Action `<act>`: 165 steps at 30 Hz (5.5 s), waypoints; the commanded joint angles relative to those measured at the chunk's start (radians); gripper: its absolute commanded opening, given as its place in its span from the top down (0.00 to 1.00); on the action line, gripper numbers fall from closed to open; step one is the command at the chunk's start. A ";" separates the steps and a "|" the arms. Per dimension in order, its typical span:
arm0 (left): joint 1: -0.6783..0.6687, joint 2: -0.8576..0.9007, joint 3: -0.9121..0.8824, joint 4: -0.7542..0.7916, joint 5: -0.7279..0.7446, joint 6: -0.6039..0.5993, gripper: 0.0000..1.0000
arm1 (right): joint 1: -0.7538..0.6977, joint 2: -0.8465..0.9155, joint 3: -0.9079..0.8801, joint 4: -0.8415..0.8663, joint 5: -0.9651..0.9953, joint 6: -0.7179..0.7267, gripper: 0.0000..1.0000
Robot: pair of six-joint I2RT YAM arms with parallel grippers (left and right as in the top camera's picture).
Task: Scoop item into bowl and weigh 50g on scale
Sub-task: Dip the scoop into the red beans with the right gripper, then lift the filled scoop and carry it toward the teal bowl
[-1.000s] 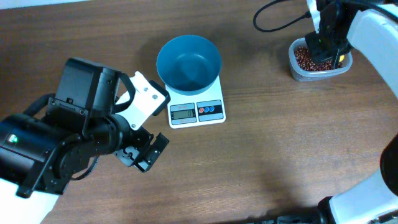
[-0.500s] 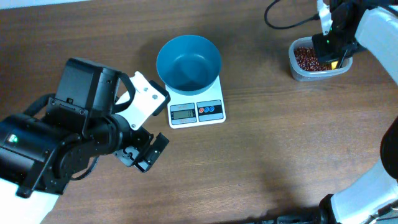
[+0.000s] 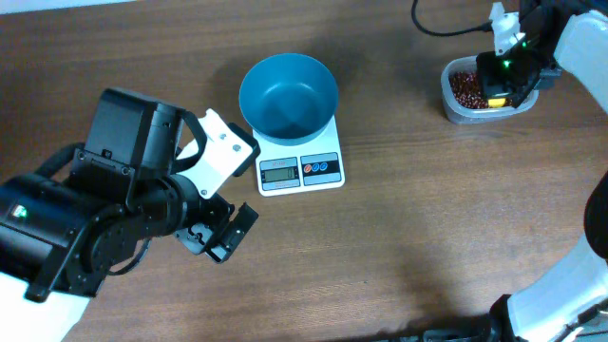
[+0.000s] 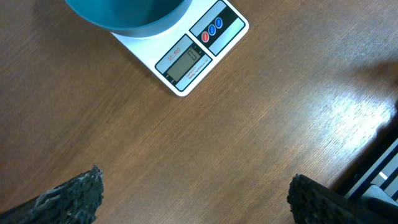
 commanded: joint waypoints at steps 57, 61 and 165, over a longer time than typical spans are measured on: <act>0.006 0.000 0.014 0.002 0.010 -0.007 0.01 | -0.389 0.114 -0.020 -0.158 -0.832 0.198 0.96; 0.006 0.000 0.014 0.002 0.010 -0.007 0.01 | -0.385 0.115 -0.050 -0.143 -0.834 0.202 0.96; 0.006 0.000 0.014 0.002 0.010 -0.007 0.01 | -0.422 0.145 -0.172 -0.298 -1.579 -0.218 0.96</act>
